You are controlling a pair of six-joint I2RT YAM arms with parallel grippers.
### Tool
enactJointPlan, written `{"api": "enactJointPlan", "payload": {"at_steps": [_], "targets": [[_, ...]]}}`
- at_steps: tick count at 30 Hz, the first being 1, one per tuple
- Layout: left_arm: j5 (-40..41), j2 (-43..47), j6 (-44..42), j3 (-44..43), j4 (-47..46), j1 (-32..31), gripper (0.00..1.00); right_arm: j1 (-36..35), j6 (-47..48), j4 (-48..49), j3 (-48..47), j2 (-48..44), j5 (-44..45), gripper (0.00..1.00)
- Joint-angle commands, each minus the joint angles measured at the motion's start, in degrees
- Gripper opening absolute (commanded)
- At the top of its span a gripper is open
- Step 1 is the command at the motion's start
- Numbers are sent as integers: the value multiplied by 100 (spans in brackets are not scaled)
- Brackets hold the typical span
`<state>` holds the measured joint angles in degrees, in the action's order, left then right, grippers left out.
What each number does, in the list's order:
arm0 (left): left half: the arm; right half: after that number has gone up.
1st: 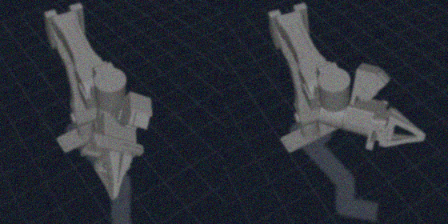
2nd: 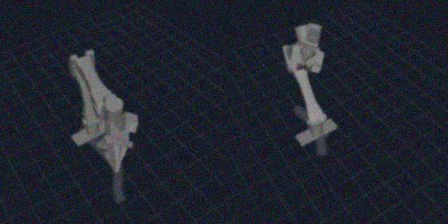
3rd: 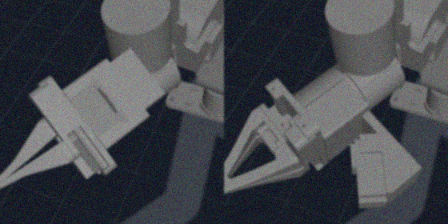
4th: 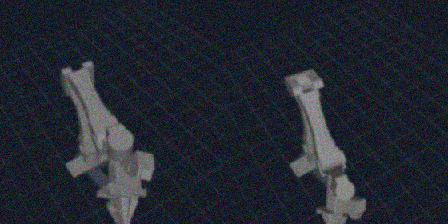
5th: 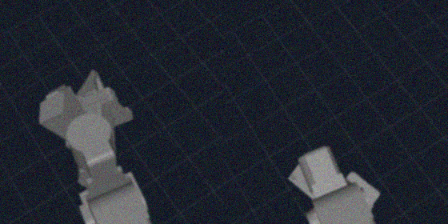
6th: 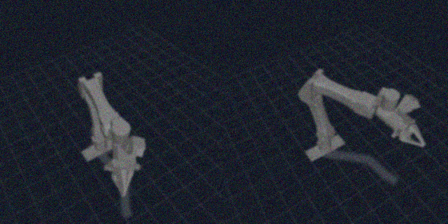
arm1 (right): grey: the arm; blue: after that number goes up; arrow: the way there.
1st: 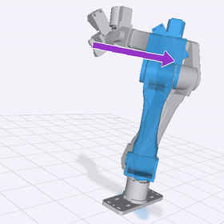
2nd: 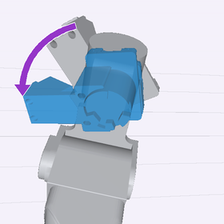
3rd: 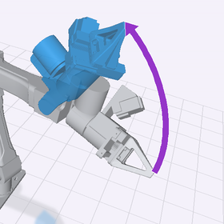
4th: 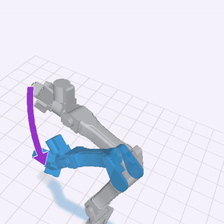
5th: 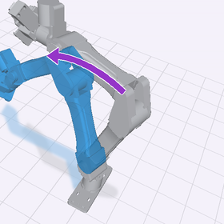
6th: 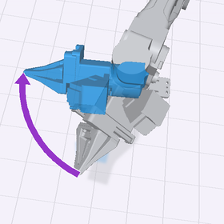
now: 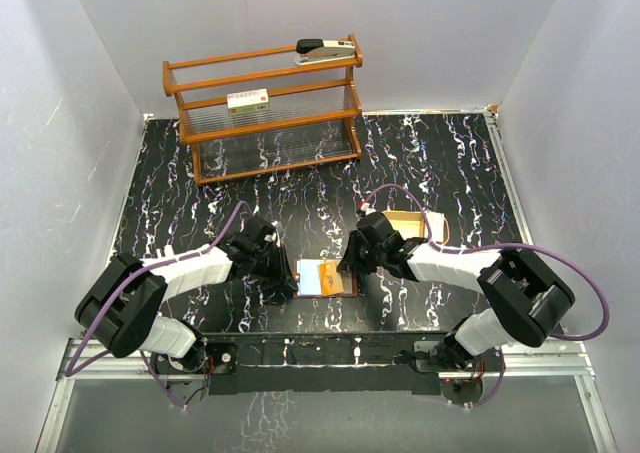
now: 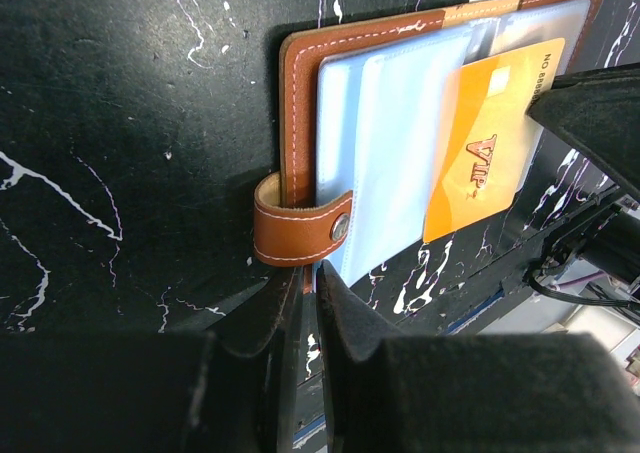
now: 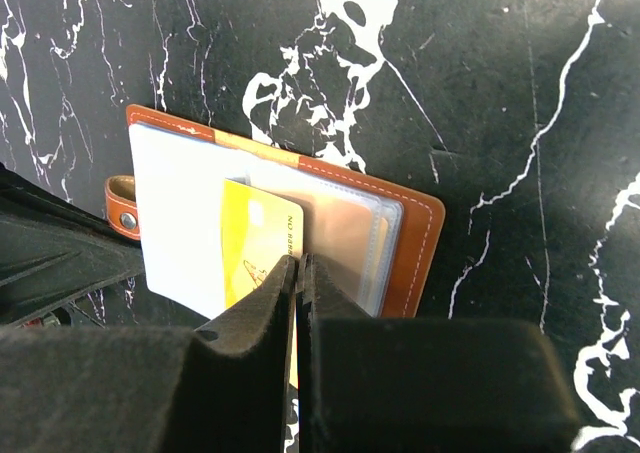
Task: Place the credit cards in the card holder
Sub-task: Insert the credit card into the card holder.
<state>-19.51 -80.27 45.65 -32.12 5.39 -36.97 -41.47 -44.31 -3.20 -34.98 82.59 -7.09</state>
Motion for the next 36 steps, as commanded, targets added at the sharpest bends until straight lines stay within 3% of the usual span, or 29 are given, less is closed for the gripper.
{"api": "enactJointPlan", "payload": {"at_steps": [1, 10, 36], "targets": [[114, 77, -64, 119, 296, -29, 11, 9, 249, 107, -13, 181, 19, 0], [122, 114, -73, 116, 339, -30, 11, 192, 313, -10, -91, 24, 243, 0], [-254, 11, 177, 111, 33, -43, 11, 150, -388, 922, 320, 146, -143, 0]]}}
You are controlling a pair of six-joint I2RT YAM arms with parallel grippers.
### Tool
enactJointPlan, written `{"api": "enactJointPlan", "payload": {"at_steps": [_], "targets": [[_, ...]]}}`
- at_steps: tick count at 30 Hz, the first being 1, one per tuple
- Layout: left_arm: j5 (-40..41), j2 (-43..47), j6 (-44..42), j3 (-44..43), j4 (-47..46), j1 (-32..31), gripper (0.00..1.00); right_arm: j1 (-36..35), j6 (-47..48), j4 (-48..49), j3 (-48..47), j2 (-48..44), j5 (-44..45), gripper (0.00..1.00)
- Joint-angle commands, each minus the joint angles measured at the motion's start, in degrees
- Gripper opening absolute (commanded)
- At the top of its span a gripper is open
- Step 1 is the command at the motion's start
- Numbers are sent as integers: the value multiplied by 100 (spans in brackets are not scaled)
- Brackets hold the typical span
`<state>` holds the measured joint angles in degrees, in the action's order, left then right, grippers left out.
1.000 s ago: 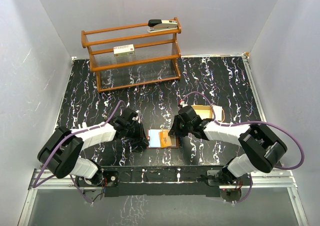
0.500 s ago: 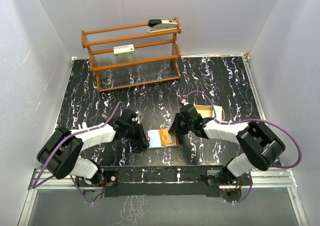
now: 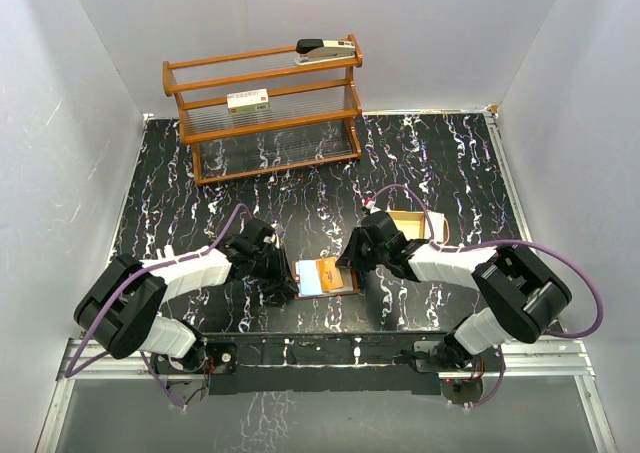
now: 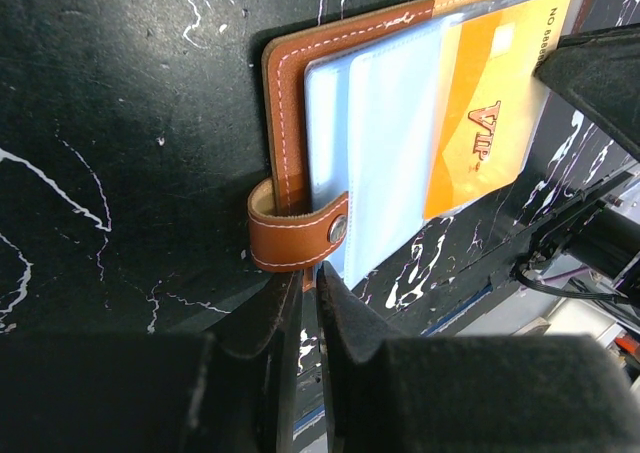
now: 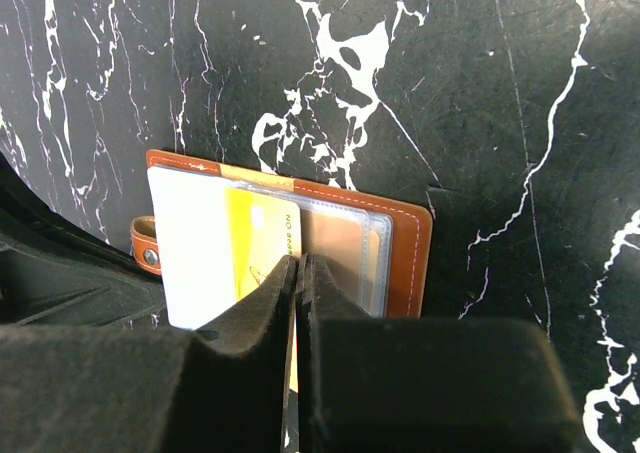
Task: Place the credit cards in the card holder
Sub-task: Insert the credit card into the card holder.
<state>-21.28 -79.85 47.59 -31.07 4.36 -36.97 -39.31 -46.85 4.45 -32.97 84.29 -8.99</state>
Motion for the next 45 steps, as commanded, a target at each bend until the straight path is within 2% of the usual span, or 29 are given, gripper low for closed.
{"api": "enactJointPlan", "payload": {"at_steps": [1, 14, 17, 22, 25, 39, 45], "targets": [[-78, -30, -21, 5, 135, -39, 11, -93, -161, 194, 124, -7, 55, 0], [-106, -42, 66, 139, -81, -47, 11, -501, -720, 439, 195, 3, 292, 0], [-103, -50, 102, 196, -141, -47, 11, -590, -661, 330, 54, 32, 322, 8], [-168, -134, 62, 53, -69, -56, 11, -627, -444, -445, -272, -339, 651, 22], [-142, -55, 103, 77, -111, -56, 11, -635, -337, -857, -435, -485, 809, 27], [-52, 4, 119, 101, -132, -65, 11, -1192, -586, -446, -658, 248, 607, 29], [-59, -45, 113, 123, -185, -65, 11, -1317, -595, -235, -653, 265, 543, 21]]}}
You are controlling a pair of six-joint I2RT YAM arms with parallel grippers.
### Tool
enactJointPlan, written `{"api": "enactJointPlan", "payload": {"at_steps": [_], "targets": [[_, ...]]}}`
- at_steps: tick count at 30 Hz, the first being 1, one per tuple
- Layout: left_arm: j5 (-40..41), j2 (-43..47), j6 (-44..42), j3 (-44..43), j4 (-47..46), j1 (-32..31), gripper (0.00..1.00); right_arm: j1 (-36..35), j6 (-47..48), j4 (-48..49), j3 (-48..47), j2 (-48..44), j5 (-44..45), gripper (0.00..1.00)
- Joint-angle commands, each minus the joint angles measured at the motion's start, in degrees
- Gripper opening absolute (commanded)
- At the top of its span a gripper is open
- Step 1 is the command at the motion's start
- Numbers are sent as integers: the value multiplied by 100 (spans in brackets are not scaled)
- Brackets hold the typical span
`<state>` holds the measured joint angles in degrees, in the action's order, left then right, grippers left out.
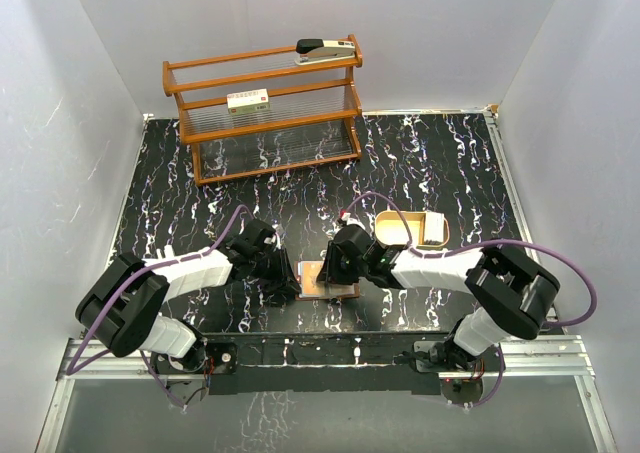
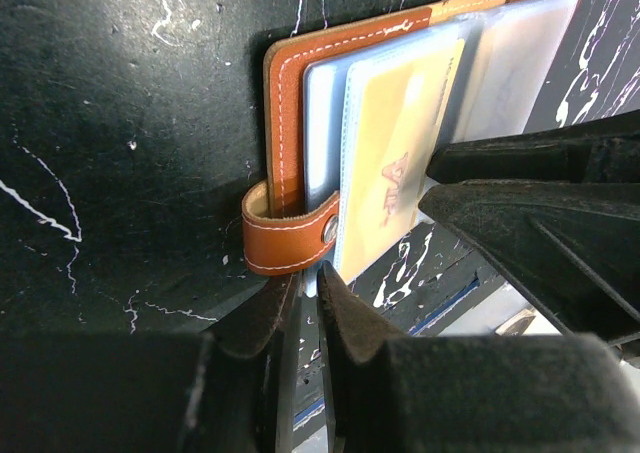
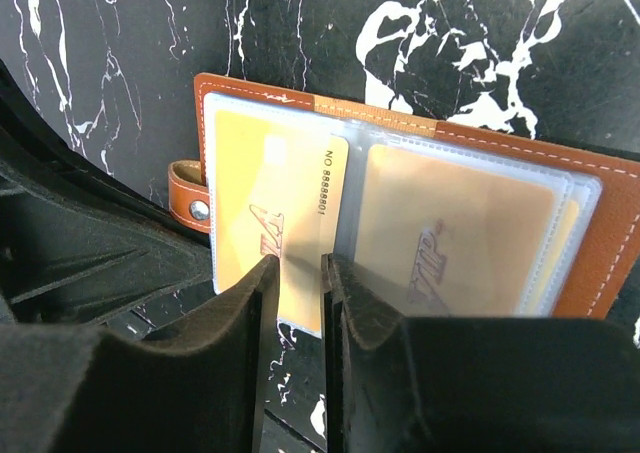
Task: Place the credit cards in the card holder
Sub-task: Insert the credit card into the card holder.
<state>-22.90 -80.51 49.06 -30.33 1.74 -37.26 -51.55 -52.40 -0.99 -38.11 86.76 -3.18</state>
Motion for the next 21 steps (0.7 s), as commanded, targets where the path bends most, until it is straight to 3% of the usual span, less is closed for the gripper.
{"api": "enactJointPlan", "payload": {"at_steps": [1, 8, 17, 21], "targets": [[101, 25, -43, 35, 93, -38, 11, -100, -35, 364, -128, 23, -58, 19], [494, 458, -140, -127, 570, -36, 15, -100, 538, -402, -681, 163, 30, 22], [902, 1231, -286, -370, 984, -36, 45, 81, 1201, -2113, -1538, -484, 1230, 35], [974, 1421, -391, -523, 1146, -36, 52, 455, 1487, -3054, -1983, -575, 1961, 38]]}}
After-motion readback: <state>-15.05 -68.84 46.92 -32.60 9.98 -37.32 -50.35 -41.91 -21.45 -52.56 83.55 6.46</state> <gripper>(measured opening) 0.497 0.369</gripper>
